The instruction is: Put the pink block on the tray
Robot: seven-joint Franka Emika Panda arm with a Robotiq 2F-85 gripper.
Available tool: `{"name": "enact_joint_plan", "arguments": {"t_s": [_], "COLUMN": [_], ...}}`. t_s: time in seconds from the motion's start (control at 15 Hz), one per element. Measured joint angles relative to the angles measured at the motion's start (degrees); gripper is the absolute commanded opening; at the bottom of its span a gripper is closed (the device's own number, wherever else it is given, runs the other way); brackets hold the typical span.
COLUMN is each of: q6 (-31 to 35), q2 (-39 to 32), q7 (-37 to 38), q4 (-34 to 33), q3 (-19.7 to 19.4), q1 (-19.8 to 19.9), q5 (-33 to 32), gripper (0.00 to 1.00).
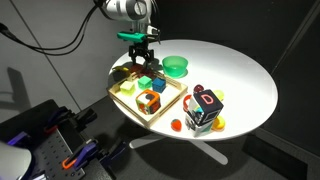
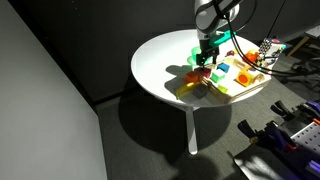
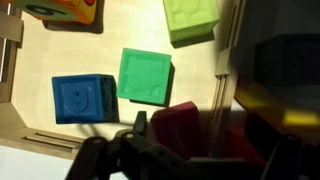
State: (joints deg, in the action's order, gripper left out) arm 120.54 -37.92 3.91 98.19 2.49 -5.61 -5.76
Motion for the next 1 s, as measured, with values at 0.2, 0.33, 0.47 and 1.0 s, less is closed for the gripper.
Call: {"name": "enact_joint_plan", "arguments": {"t_s": [0.2,0.33,0.47,1.0], "q6": [0.17,0.56,1.28,3.83], "q2": [1.18,2.19,3.34,9.88], "q7": [-0.01,0.03,0.17,3.77], "q4": [0.25,0.64,1.30,7.72], "q3": [0.44,0.52,0.54,0.54], "q1": [-0.30,-0.58,-0.78,-1.52], "q5": [0.00,0.00,0.05,0.70], "gripper": [1.00,1.00,1.00,1.00]}}
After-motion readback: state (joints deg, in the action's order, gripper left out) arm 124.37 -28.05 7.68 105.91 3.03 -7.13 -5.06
